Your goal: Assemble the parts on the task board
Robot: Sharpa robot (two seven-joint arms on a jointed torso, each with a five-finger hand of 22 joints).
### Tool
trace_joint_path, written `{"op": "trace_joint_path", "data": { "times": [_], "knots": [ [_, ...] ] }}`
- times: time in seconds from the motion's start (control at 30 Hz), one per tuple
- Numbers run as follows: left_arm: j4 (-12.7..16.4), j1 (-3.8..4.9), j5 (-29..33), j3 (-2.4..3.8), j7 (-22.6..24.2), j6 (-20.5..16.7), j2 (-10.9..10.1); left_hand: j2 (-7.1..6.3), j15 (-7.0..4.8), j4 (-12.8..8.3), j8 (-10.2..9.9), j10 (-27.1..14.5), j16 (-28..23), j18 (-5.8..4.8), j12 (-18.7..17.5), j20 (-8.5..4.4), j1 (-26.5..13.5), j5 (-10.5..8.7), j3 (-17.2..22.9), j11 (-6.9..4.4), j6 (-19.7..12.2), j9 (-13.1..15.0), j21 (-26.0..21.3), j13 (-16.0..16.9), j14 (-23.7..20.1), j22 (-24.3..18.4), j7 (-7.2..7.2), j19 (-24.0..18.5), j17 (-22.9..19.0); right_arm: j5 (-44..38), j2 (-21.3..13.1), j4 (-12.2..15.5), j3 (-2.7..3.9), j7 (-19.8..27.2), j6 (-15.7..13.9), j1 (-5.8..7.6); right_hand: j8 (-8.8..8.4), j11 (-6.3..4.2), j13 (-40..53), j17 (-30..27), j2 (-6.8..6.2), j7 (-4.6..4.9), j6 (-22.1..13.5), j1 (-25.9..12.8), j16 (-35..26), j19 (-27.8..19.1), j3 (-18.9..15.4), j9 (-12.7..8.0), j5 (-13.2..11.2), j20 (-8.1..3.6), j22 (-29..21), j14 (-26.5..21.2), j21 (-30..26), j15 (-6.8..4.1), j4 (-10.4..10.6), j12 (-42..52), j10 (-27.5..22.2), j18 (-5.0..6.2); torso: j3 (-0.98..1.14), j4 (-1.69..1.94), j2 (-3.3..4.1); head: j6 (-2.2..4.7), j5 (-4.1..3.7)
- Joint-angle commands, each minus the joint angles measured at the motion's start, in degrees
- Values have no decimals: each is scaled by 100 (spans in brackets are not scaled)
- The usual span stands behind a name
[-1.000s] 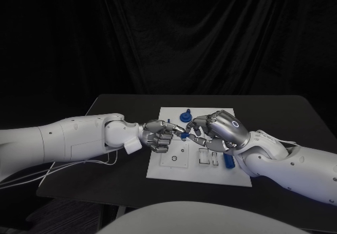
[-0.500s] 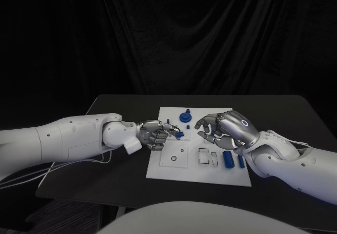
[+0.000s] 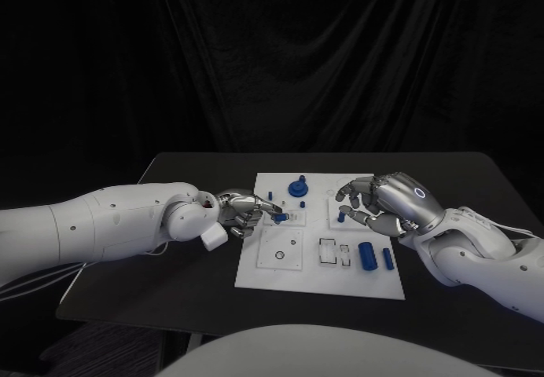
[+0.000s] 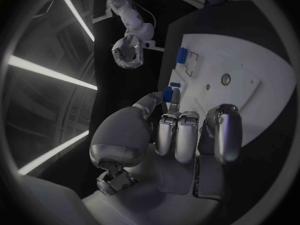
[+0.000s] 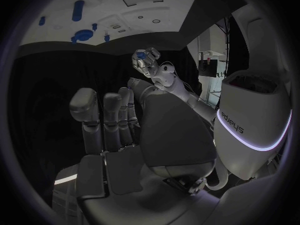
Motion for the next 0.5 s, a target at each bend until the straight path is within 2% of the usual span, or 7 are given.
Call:
{"op": "trace_joint_path", "data": {
  "times": [0.03,0.07,0.13,0.23,0.3,0.43,0.5],
  "knots": [
    [1,189,-1643,16,75,-917,37,-64,-34,-320,36,594,-3,85,20,-33,22,1,376,-36,27,657,25,1509,605,1170,-76,14,1510,-84,-146,195,7,-364,-13,98,45,14,10,1,42,-13,53,-18,-25,-23,-7,7,-26,16,655,-20,-21,-6,32,35,-25,48,5,18,6,1,-44],
    [-2,203,-1698,15,53,-930,42,-67,-36,-312,38,594,-3,84,20,-35,28,-1,380,-37,29,659,29,1509,605,1172,-79,19,1510,-84,-159,210,7,-369,-15,106,45,14,10,1,42,-13,53,-18,-25,-23,-7,7,-26,16,655,-20,-21,-6,32,35,-25,48,7,20,11,1,-49],
    [-16,346,-2228,16,-223,-997,90,-127,-62,-216,3,594,-3,85,20,-54,69,-83,406,-55,42,648,18,1509,605,1167,-97,30,1510,-84,-296,369,7,-422,-31,178,56,12,14,9,51,-20,80,-9,-15,-13,-10,10,-15,16,658,-5,-12,-7,38,45,-16,46,7,14,5,1,-60],
    [-41,506,-2719,16,-569,-1026,169,-150,-67,-152,-25,594,-3,90,20,-69,105,-128,437,-62,54,635,-3,1509,605,1159,-99,27,1510,-85,-438,535,6,-507,-36,266,60,11,16,15,53,-23,94,-3,-9,-9,-12,10,-5,16,659,5,-10,-9,40,49,-13,46,26,-7,0,1,-67],
    [-65,608,-2951,16,-818,-1016,243,-169,-72,-113,-45,594,-3,95,20,-76,138,-155,466,-65,62,627,-25,1509,605,1152,-101,22,1510,-85,-531,637,6,-580,-38,322,63,15,19,7,55,-24,108,-11,-13,-8,-22,10,4,17,657,9,-17,-8,57,56,-7,48,49,-34,0,1,-67],
    [-129,725,-3135,16,-1193,-933,402,-183,-77,-81,-65,594,-3,103,20,-82,178,-171,514,-68,70,621,-59,1509,605,1140,-99,9,1510,-85,-662,751,6,-686,-38,393,64,16,21,5,57,-25,118,-20,-14,-3,-31,9,11,17,658,15,-15,-8,73,61,-2,47,55,-45,14,1,-75],
    [-174,762,-3180,16,-1398,-841,499,-189,-79,-68,-71,594,-3,104,20,-84,183,-179,527,-67,72,619,-64,1509,605,1138,-97,9,1510,-85,-708,774,6,-725,-24,414,64,16,22,1,62,-27,124,-25,-17,-1,-35,8,17,18,657,18,-18,-7,85,64,1,47,67,-45,27,1,-83]
  ]
}}
